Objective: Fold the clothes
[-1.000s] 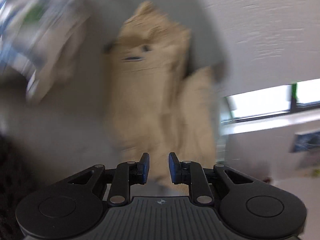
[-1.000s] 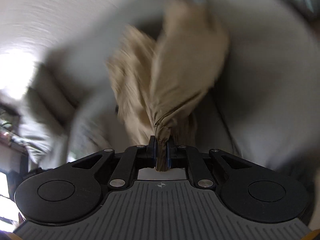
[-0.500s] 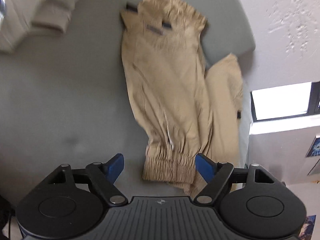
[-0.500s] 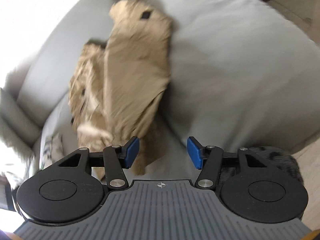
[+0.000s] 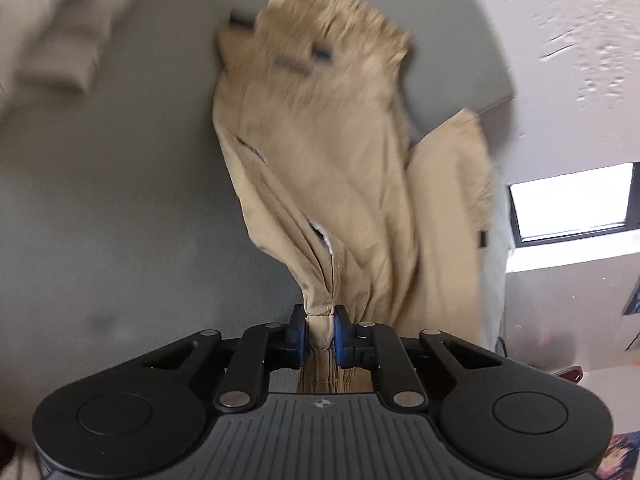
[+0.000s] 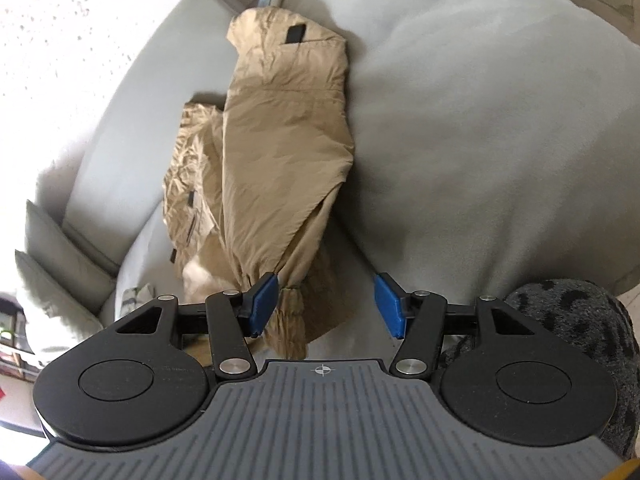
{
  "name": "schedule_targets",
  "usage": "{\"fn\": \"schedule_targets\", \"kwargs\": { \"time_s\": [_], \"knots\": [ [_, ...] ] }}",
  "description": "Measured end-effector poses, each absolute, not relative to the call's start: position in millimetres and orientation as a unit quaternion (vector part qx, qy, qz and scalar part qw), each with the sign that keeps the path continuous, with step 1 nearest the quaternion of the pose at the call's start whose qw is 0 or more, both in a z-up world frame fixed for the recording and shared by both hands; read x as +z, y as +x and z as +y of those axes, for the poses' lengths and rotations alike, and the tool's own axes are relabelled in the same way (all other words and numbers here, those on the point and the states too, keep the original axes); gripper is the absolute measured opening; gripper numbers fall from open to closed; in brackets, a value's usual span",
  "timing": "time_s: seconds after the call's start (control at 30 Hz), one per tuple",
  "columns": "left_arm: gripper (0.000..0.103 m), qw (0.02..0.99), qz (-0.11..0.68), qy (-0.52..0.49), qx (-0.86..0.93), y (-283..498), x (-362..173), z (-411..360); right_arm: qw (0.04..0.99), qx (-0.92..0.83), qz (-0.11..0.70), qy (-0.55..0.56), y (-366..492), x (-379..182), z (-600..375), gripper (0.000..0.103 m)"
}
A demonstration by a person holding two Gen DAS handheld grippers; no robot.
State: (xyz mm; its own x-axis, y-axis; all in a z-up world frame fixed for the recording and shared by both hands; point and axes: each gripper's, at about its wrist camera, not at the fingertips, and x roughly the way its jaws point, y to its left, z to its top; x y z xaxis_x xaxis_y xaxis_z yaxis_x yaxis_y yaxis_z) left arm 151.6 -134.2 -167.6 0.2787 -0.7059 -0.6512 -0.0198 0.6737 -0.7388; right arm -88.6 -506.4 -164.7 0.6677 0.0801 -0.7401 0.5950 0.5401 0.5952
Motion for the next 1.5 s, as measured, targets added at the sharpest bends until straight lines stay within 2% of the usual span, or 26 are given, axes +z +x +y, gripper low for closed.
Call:
{"fn": "schedule_targets", "kwargs": {
  "time_s": [0.2,0.33,0.37,0.4,0.6,0.7,0.93,1.07,1.2,1.33,1.4,1.43,1.47,1.5],
  "knots": [
    [0.010,0.749,0.535,-0.324,-0.217,124.9,-124.9,-60.7,0.796,-0.145,0.384,0.444,-79.3,-161.4,-496.6,0.060],
    [0.013,0.755,0.559,-0.284,-0.191,117.4,-135.0,-39.1,0.795,-0.153,0.391,0.437,-72.2,-163.4,-494.6,0.060],
    [0.028,0.760,0.563,-0.272,-0.179,114.6,-135.8,-37.6,0.793,-0.157,0.393,0.438,-69.6,-165.1,-495.5,0.060],
    [0.047,0.767,0.560,-0.263,-0.171,111.3,-133.4,-37.5,0.791,-0.160,0.395,0.438,-66.4,-167.0,-496.9,0.060],
    [0.082,0.831,0.454,-0.209,-0.245,78.8,-94.0,-66.3,0.783,-0.167,0.398,0.447,-51.6,-183.7,-508.3,0.064],
    [0.084,0.834,0.442,-0.167,-0.283,76.9,-92.5,-92.3,0.788,-0.189,0.374,0.451,-43.7,-193.4,-517.6,0.064],
    [0.081,0.795,0.474,-0.204,-0.318,94.5,-109.8,-132.2,0.826,-0.219,0.274,0.441,-8.0,-181.5,-567.2,0.064],
    [0.080,0.790,0.480,-0.212,-0.316,111.2,-115.7,-154.3,0.792,-0.204,0.244,0.521,21.0,-187.5,-618.4,0.063],
    [0.083,0.791,0.471,-0.225,-0.318,137.7,-114.8,-172.9,0.765,-0.179,0.268,0.557,58.7,-207.9,-659.1,0.059],
    [0.083,0.796,0.465,-0.209,-0.327,158.2,-119.5,-191.3,0.728,-0.124,0.219,0.638,89.3,-230.2,-687.6,0.059],
    [0.083,0.794,0.470,-0.205,-0.327,165.7,-126.2,-197.4,0.706,-0.090,0.199,0.674,106.3,-239.9,-696.8,0.053],
    [0.083,0.792,0.474,-0.203,-0.327,167.7,-130.0,-198.7,0.715,-0.087,0.200,0.664,113.7,-235.6,-696.0,0.023],
    [0.083,0.789,0.478,-0.201,-0.329,169.1,-133.2,-200.5,0.727,-0.084,0.201,0.652,120.5,-230.5,-694.8,0.006],
    [0.083,0.787,0.482,-0.199,-0.330,170.5,-136.4,-202.3,0.751,-0.092,0.193,0.624,122.6,-218.0,-690.9,0.006]
  ]
}}
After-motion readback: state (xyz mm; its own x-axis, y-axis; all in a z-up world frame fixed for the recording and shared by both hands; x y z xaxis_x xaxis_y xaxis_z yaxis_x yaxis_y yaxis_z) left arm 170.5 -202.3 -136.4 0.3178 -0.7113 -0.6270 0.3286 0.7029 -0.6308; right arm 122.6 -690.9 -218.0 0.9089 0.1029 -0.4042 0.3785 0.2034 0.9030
